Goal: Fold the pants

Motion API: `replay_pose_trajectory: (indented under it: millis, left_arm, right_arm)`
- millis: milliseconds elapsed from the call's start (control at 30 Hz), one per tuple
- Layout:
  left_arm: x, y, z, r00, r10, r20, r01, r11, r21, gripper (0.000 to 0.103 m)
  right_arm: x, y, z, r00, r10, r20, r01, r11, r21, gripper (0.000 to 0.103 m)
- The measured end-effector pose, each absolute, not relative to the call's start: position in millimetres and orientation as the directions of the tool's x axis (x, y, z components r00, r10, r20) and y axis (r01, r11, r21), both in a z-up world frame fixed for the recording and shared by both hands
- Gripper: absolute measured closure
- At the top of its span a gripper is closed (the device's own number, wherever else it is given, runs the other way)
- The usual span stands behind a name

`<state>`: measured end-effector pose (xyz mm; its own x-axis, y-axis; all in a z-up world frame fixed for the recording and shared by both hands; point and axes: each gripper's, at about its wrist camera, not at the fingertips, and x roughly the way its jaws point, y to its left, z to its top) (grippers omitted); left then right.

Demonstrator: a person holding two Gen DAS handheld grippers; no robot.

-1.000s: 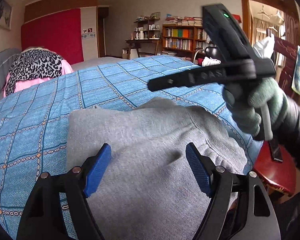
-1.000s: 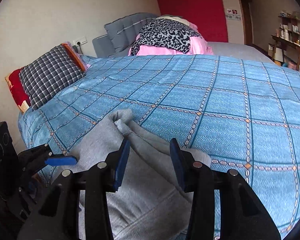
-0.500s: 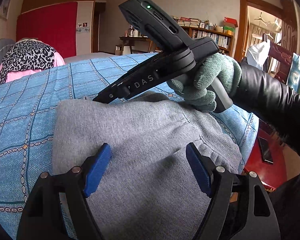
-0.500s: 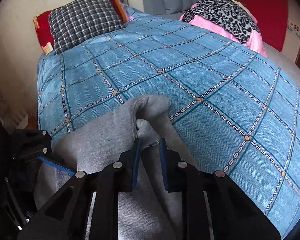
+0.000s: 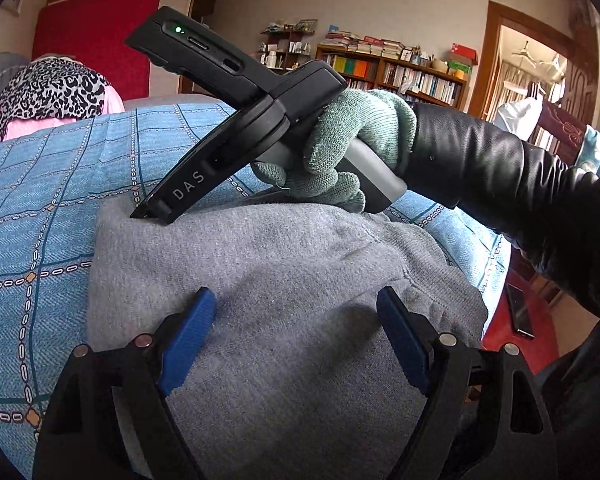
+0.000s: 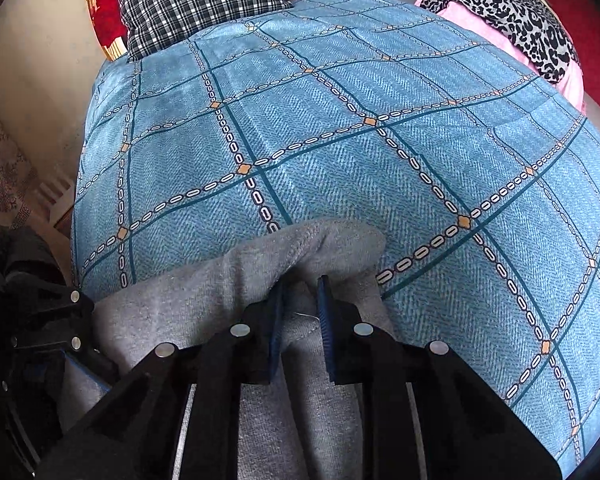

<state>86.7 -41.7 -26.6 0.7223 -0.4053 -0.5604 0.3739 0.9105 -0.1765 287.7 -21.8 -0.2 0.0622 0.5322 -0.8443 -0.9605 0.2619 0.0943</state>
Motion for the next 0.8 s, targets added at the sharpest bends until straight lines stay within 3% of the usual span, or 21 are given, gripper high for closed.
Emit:
replay_pose_trajectory:
  millis: [433,700,800]
  left_arm:
    - [81,-45,-24,0.739,-0.380,-0.557,0.345,0.923,-0.172,0.021]
    - [75,-44,-23,0.749,-0.358,-0.557,0.312,0.933,-0.180,0.021]
    - [74,-41,-23,0.746,-0.360,-0.560,0.309,0.932,-0.188,0.021]
  right_arm:
    - [245,-78,65,0.207,0.642,-0.738,-0.931,0.360,0.053,0.085]
    - [242,-68,17,0.240,0.548,-0.801,-0.892,0.450,0.041,0.084]
    - [251,-74,11,0.245,0.560,-0.791,-0.870,0.488,0.076,0.079]
